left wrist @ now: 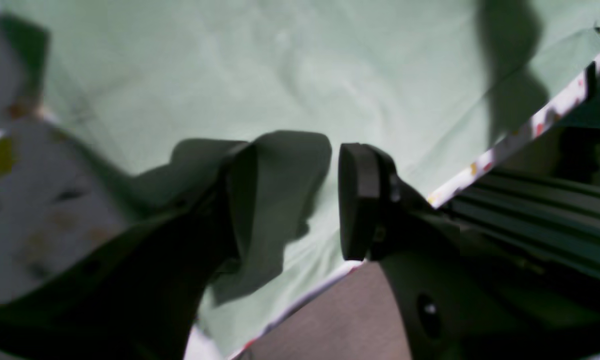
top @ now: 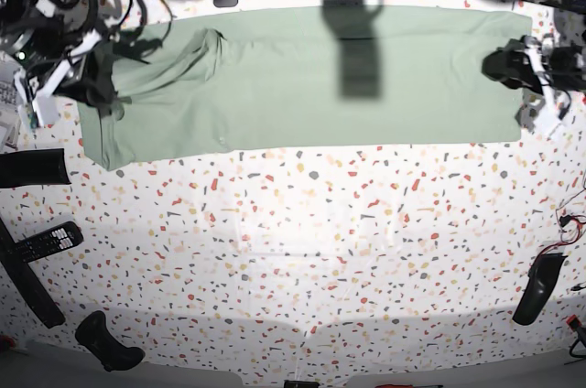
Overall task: Fold the T-shirt properly
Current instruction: 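Move the right gripper to the strip end near it and grasp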
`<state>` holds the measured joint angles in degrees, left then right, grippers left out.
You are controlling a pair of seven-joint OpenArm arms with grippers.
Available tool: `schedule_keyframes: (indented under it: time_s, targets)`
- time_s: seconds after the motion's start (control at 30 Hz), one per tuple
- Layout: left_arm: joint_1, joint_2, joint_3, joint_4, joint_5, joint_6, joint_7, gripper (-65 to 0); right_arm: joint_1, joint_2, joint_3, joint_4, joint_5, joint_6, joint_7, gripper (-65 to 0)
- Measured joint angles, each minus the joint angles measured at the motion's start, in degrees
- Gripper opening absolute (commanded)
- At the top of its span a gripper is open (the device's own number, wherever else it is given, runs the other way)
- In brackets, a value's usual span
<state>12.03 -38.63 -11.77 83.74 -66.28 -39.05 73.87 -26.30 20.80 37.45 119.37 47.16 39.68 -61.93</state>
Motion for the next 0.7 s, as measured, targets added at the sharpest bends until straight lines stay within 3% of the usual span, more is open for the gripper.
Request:
schedule_keyframes:
  time_s: [0.2, 0.4, 0.5, 0.7]
  targets:
    - [-0.13, 3.06, 0.0, 0.0, 8.9, 0.02, -4.33, -40.4, 5.27, -0.11, 0.04, 0.0, 0.26, 0.0, -1.2, -65.0]
    - [-0.15, 3.06, 0.0, 0.0, 9.18, 0.02, -4.46, -40.4, 5.33, -0.17, -1.33, -5.2, -0.13, -0.02, -1.11, -65.0]
    - [-0.15, 3.08, 0.0, 0.0, 9.18, 0.02, -4.46, -40.4, 5.44, -0.15, -2.19, -8.59, -0.17, 0.0, 2.67, -65.0]
    - [-0.15, 3.08, 0.0, 0.0, 9.16, 0.02, -4.46, -40.4, 10.64, -0.33, -2.99, -14.93, -2.36, 0.0, 2.58, -65.0]
